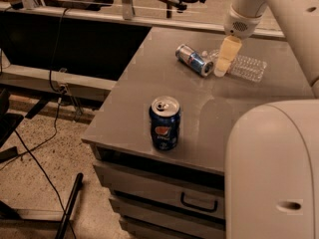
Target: Place water bottle upright
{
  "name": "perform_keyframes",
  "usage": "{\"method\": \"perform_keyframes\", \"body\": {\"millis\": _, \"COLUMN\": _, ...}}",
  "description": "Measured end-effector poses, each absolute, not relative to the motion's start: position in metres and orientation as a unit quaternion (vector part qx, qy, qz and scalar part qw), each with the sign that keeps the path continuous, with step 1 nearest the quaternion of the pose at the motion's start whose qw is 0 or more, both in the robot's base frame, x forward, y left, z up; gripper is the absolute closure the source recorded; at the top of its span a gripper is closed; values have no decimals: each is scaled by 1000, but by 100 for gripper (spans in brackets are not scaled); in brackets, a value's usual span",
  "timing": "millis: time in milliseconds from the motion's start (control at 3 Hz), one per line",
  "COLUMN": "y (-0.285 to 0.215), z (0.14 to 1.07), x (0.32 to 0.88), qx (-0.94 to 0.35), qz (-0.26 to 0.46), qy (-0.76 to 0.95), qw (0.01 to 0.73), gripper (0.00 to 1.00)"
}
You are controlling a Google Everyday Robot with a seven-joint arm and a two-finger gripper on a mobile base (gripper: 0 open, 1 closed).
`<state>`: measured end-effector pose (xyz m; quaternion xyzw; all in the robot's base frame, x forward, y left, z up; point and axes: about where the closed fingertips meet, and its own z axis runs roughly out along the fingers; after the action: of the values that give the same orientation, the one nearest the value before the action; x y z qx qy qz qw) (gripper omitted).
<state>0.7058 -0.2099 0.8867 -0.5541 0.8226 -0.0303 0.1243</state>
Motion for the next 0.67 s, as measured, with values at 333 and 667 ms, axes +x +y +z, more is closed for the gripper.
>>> {"method": "perform_keyframes", "body": {"millis": 333, "y": -202, "z": 875, "x": 712, "qx": -543, "qz": -26, "qy": 831, "qw": 115, "gripper": 14}}
{"method": "perform_keyframes", "body": {"millis": 667, "y": -201, "z": 860, "x": 713, "qx": -532, "qz": -24, "qy": 841, "qw": 99, "gripper": 45}}
